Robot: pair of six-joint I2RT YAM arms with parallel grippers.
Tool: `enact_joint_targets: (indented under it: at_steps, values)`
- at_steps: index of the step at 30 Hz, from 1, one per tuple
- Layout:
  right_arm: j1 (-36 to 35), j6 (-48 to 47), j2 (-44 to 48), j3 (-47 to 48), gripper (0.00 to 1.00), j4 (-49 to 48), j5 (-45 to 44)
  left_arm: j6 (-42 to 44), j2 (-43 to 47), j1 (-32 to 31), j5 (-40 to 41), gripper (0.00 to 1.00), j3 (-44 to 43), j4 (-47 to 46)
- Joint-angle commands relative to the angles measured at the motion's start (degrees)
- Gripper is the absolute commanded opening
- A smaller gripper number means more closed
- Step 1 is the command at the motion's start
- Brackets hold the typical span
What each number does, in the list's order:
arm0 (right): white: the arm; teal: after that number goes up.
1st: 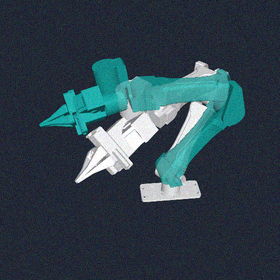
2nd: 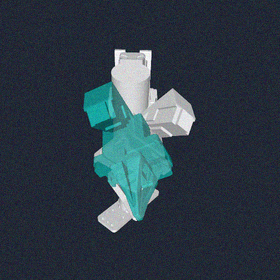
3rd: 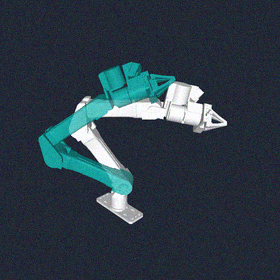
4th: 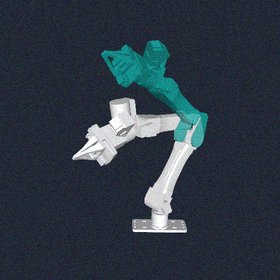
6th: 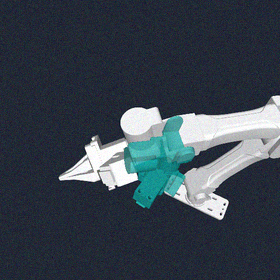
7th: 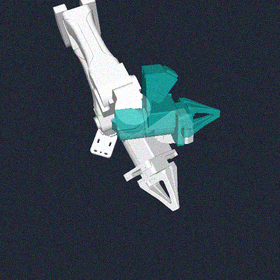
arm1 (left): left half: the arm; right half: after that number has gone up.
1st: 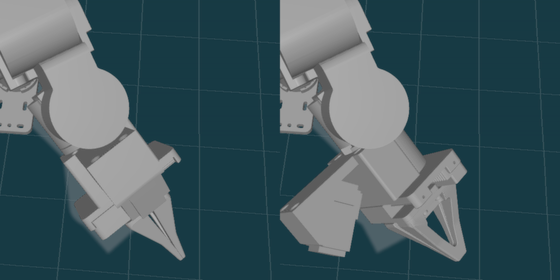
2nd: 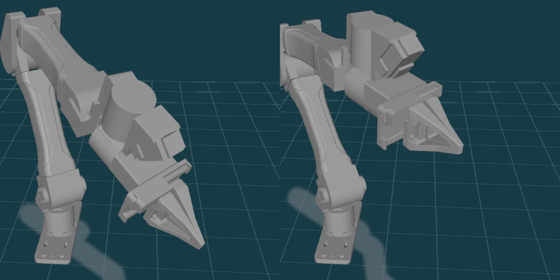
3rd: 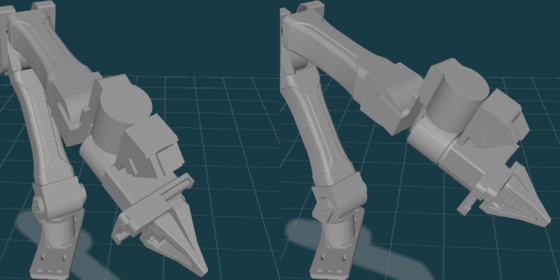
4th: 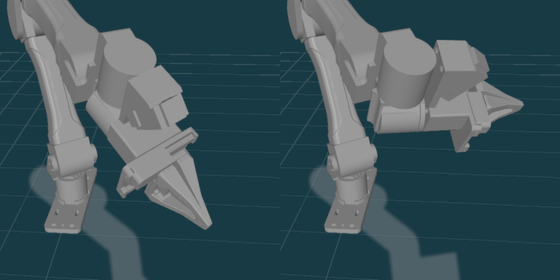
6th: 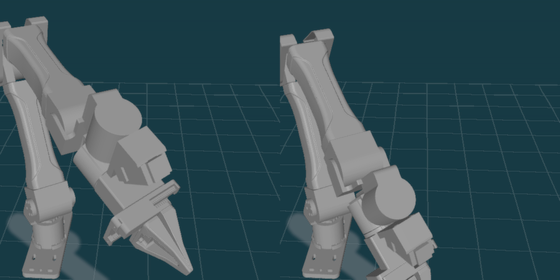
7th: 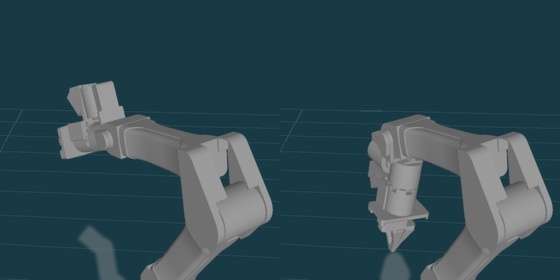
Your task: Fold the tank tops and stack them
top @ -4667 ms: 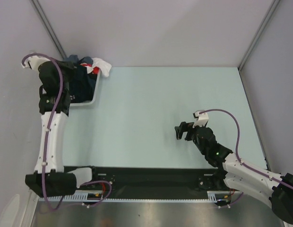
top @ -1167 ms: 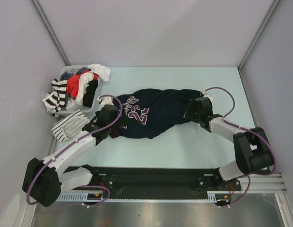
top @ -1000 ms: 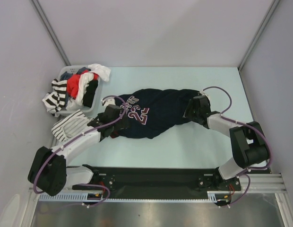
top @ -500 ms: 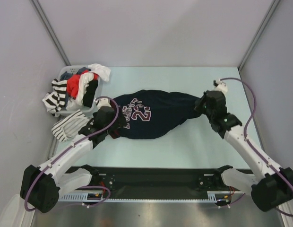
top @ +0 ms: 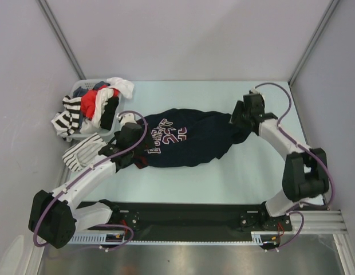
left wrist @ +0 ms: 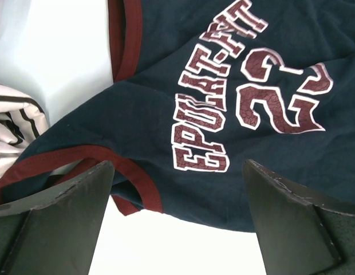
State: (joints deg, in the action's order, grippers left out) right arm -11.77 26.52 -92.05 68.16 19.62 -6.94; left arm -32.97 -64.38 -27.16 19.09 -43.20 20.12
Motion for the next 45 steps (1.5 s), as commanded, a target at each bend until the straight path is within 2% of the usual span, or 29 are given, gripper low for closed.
enact_joint_targets:
  at_steps: [1, 2, 6, 8, 12, 16, 20, 21, 24, 25, 27, 33, 34, 38, 40, 42, 43, 45]
  values:
    - [-0.6, 1.2, 10.9, -11.0, 0.60, -4.9, 6.1, 0.5, 0.8, 0.4, -0.5, 1.00, 1.8, -2.3]
    - [-0.6, 1.8, 12.7, -17.7, 0.60, -7.6, 7.1, 0.5, 0.6, 0.4, -0.6, 1.00, 2.2, -2.4]
    - [-1.4, 4.8, 23.0, -31.3, 0.63, -16.0, 9.7, 0.0, 2.8, 0.4, -3.5, 1.00, 6.6, -5.3]
    - [-2.1, 6.3, 24.8, -34.0, 0.61, -18.3, 9.4, -0.9, 6.0, 0.4, -5.6, 1.00, 9.2, -8.2]
    - [-2.8, 6.7, 23.6, -36.1, 0.59, -21.3, 9.1, -2.1, 11.4, 0.5, -6.5, 1.00, 14.8, -11.1]
    - [-3.4, 6.3, 18.4, -33.3, 0.68, -22.6, 9.8, -2.2, 15.0, 0.5, -6.3, 1.00, 16.1, -10.6]
    - [-5.3, 6.7, 11.6, -29.7, 0.65, -24.5, 9.4, -3.3, 16.5, 0.4, -8.7, 1.00, 17.8, -11.3]
    - [-5.6, 7.0, 10.3, -28.8, 0.60, -24.5, 9.3, -3.5, 16.7, 0.5, -8.8, 1.00, 18.5, -11.4]
    - [-6.2, 7.8, 7.2, -26.8, 0.31, -24.8, 9.8, -3.9, 17.4, 0.5, -8.5, 1.00, 19.6, -11.2]
    - [-6.2, 7.8, 7.4, -26.3, 0.16, -24.6, 9.9, -3.9, 18.1, 0.4, -8.5, 1.00, 19.6, -11.2]
    - [-6.2, 7.6, 10.0, -25.6, 0.00, -22.9, 9.1, -3.6, 18.6, 0.5, -7.9, 1.00, 19.5, -10.2]
    - [-6.5, 4.2, 23.0, -25.0, 0.00, -6.8, 2.2, -1.7, 20.4, 0.4, -5.8, 1.00, 16.9, -5.3]
    - [-6.5, 3.6, 28.4, -25.7, 0.00, -3.1, 0.2, -1.7, 20.5, 0.5, -5.4, 1.00, 16.7, -4.7]
    - [-5.4, 3.3, 38.7, -27.9, 0.00, 0.8, -0.8, -1.4, 19.9, 0.4, -4.6, 1.00, 16.3, -4.4]
    - [-4.9, 3.0, 39.2, -27.8, 0.00, 0.8, 1.5, -1.3, 18.2, 0.4, -4.6, 1.00, 16.2, -4.7]
    - [-4.9, 2.7, 38.0, -27.2, 0.08, 0.8, 2.8, -1.2, 16.4, 0.5, -4.7, 1.00, 15.8, -4.7]
    - [-5.0, 2.8, 37.0, -27.0, 0.09, 0.5, 4.3, -1.1, 14.4, 0.5, -4.7, 1.00, 15.6, -4.8]
    - [-5.4, 3.2, 35.7, -27.5, 0.11, -0.5, 4.9, -0.9, 12.5, 0.5, -5.2, 0.93, 15.3, -5.5]
